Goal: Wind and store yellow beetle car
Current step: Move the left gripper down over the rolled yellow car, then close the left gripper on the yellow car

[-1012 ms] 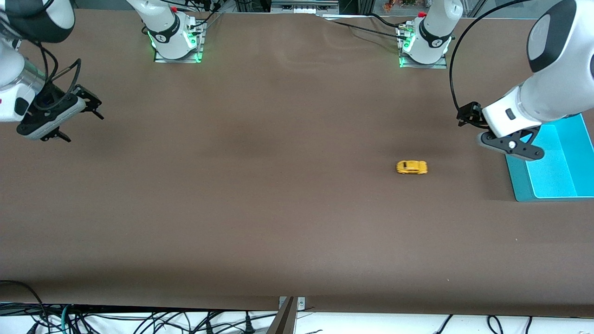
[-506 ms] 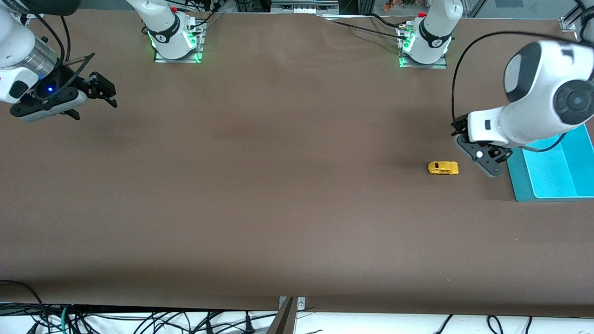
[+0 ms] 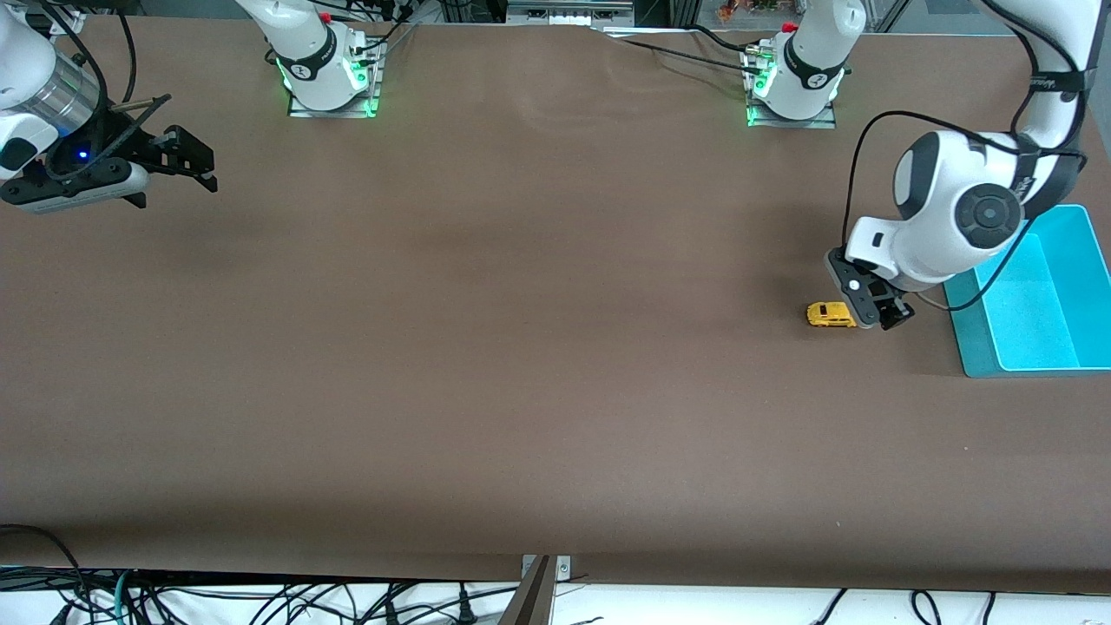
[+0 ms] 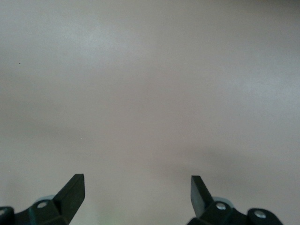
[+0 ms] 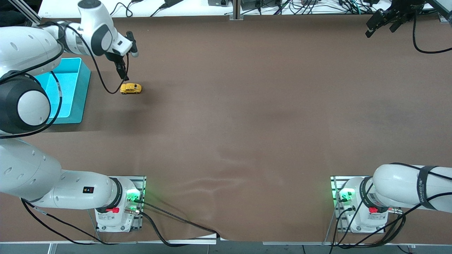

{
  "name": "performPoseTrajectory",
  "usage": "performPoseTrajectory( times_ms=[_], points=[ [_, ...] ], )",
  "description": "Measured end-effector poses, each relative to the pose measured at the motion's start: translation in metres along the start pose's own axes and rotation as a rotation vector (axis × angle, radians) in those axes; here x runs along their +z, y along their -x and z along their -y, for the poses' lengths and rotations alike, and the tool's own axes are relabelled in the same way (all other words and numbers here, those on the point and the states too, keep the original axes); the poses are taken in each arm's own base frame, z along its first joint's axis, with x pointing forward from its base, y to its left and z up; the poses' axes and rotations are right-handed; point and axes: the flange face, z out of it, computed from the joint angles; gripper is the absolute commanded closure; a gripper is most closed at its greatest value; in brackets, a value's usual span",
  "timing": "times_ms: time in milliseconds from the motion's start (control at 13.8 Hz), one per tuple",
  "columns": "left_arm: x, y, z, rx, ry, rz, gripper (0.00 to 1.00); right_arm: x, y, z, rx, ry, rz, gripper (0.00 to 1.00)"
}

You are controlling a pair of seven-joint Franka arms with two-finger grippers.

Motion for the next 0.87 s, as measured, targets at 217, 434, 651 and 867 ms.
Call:
performPoseTrajectory(
  times_ms=[217, 434, 651, 867],
  points=[
    [0.041, 0.000, 0.006, 0.128, -0.030, -0.015, 0.00, -0.001, 0.001, -0.002, 0.018, -0.002, 0.003, 0.00],
    [0.072, 0.005, 0.012, 0.213, -0.022, -0.016, 0.00, -0.004, 0.001, -0.005, 0.027, -0.003, 0.003, 0.00],
    [0.089, 0.008, 0.012, 0.256, -0.007, 0.009, 0.00, -0.006, 0.001, -0.006, 0.029, -0.004, 0.004, 0.00],
    [0.101, 0.007, 0.010, 0.261, 0.012, 0.015, 0.00, -0.015, 0.001, -0.006, 0.028, -0.006, 0.009, 0.00]
  ],
)
